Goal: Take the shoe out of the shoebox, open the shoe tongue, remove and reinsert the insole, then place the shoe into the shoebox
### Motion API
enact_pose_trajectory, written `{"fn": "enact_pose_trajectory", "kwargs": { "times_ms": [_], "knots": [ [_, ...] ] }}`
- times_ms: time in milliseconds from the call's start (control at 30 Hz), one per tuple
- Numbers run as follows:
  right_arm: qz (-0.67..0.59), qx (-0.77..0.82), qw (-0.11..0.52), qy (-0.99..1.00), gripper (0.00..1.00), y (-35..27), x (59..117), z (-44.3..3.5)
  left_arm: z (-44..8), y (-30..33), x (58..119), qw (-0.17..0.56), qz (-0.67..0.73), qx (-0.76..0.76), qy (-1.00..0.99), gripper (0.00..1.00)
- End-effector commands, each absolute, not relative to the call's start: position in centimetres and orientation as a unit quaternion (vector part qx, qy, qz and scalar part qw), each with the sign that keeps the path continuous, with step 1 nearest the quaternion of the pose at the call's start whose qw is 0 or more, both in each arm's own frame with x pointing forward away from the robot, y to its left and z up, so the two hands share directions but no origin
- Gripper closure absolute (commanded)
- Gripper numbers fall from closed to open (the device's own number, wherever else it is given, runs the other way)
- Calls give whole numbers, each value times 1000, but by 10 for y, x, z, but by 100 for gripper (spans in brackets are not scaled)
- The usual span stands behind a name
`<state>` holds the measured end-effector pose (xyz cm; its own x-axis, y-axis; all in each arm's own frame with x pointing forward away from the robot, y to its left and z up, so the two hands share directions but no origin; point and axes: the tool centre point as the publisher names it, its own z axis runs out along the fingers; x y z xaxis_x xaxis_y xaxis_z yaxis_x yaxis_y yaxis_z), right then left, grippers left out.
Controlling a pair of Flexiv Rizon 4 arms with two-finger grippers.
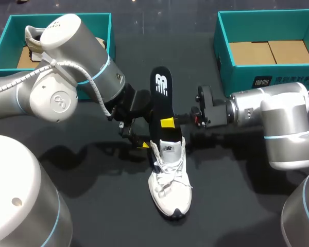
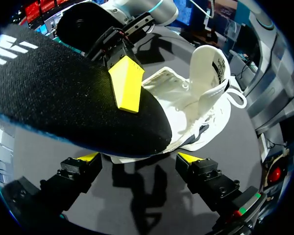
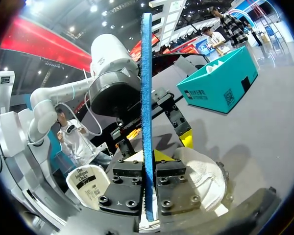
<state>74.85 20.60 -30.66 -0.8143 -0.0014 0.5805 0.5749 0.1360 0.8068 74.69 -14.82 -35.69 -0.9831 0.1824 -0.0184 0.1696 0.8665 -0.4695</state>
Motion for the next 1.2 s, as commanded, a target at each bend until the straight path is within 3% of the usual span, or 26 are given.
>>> {"fn": "enact_pose_trajectory", "kwargs": {
  "times_ms": [33,1200],
  "knots": [
    [-624,-202,232,-718,100,206,749,-307,-357,-149,747,13,241,-91,-966,0],
    [-607,-289,235,-702,100,197,709,-341,-357,-149,747,13,241,-91,-966,0]
  ]
}}
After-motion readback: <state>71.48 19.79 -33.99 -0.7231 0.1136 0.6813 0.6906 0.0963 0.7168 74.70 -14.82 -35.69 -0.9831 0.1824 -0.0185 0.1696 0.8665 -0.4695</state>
